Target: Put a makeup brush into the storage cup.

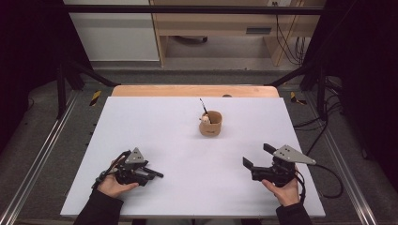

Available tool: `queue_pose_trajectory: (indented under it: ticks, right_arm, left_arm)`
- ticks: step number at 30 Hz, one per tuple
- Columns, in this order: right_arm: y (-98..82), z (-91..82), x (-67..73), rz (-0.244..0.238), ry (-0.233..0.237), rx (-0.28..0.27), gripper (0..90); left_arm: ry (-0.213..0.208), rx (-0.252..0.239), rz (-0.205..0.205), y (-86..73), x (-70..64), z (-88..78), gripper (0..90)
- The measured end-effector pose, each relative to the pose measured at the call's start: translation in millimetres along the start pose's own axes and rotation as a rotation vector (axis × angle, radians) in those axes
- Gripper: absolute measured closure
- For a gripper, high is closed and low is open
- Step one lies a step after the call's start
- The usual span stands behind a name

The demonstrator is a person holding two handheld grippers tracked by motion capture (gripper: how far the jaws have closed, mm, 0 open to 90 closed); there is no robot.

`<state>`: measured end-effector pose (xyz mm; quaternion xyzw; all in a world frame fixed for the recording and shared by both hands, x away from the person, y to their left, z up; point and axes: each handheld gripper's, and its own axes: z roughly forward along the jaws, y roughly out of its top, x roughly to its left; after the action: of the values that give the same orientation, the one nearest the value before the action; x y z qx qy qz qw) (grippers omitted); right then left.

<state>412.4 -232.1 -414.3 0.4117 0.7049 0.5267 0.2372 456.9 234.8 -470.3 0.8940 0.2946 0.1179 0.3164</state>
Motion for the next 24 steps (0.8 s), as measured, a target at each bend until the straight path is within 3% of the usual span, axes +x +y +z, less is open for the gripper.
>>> queue_pose_trajectory:
  ticks: [16,24]
  right_arm:
    - [0.0,-0.6,0.2,-0.001,-0.001,0.0,6.1]
    - [-0.1,-0.5,0.1,-0.001,0.0,0.0,6.1]
  left_arm:
    - [-0.025,0.053,-0.01,0.5,-1.7,-7.6,58.2]
    - [-0.065,0.073,-0.013,1.4,-3.6,-9.7,68.6]
